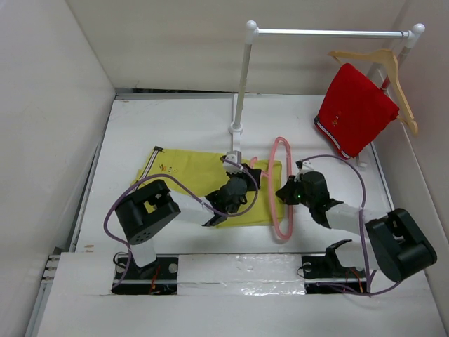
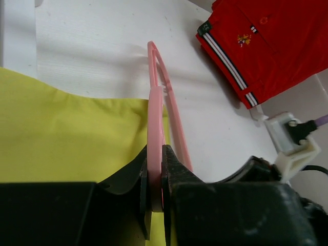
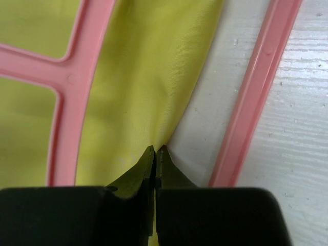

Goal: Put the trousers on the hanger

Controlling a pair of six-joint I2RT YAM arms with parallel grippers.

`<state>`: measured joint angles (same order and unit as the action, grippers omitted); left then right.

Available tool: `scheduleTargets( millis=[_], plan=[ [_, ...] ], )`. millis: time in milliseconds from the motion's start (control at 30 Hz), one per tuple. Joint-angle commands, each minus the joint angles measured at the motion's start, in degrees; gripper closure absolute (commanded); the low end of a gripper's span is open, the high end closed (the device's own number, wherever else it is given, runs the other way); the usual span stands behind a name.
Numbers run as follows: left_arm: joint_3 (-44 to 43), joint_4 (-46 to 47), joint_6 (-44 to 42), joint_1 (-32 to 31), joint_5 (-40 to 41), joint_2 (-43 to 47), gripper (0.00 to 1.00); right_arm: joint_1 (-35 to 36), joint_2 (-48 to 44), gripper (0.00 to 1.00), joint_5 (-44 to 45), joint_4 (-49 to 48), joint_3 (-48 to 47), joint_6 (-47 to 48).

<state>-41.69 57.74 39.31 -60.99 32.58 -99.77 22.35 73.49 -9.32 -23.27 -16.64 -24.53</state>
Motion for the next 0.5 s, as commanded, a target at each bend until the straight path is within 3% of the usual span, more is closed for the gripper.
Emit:
scheduleTargets(
  millis=[0, 300, 467],
  plan=[
    [2.14, 1.42, -4.06, 1.31, -0.41, 2.64, 1.0, -0.02, -5.54, 1.0, -2.02, -2.5, 1.53, -0.78],
    [8.11, -0.87, -7.76, 1.84, 0.91, 9.32, 1.0, -3.71, -31.62, 1.0, 5.8, 17.88, 0.39, 2.82],
    [11.19, -3.76, -9.16, 1.84, 2.92, 14.23, 1.0, -10.03, -36.31, 1.0, 4.49, 22.47, 0.03, 4.4]
  ],
)
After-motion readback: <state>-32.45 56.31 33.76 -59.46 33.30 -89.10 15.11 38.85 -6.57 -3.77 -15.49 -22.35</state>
